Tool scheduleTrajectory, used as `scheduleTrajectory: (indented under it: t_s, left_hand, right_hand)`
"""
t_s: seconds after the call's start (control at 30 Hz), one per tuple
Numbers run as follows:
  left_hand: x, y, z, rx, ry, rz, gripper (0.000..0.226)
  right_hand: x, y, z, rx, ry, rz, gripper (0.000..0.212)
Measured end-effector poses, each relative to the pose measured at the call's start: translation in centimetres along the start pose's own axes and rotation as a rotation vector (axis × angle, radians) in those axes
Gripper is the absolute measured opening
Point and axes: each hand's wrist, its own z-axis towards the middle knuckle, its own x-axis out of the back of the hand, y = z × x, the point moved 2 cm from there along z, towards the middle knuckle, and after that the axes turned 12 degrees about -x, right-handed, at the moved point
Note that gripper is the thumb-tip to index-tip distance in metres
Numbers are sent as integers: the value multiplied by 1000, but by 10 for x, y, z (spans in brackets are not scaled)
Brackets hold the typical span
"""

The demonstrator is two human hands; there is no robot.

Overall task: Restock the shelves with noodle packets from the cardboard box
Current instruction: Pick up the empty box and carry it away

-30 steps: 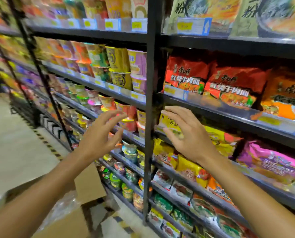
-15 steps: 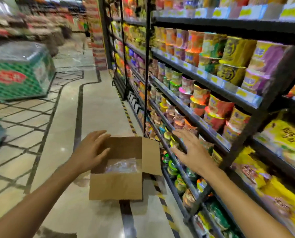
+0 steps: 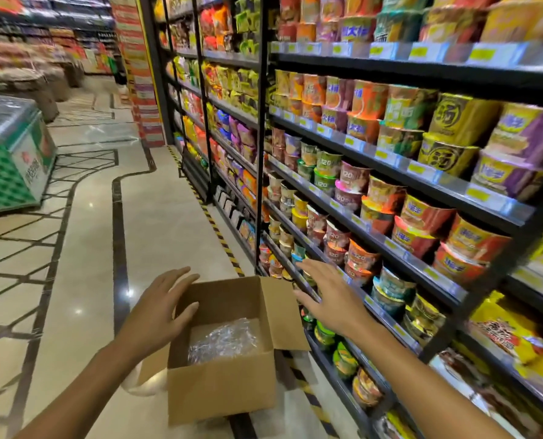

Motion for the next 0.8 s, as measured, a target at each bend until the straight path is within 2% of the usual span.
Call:
scheduleTrajectory:
  t_s: [0.3, 0.5, 0.63, 0.8]
  left_hand:
    - [-70, -61, 41, -24, -64, -87, 64]
    - [-145, -135, 60, 97, -171, -116, 62]
    - [-192, -191, 64, 255, -253, -132, 60]
    - [-269, -259, 64, 358, -312, -126, 66]
  right_hand:
    - [-57, 26, 54, -82, -72, -53, 61]
    - [-137, 59, 138, -114, -152, -4, 60]
    - [-205, 85, 194, -162, -256, 38, 65]
    - [-290, 128, 239, -195, -308, -9, 70]
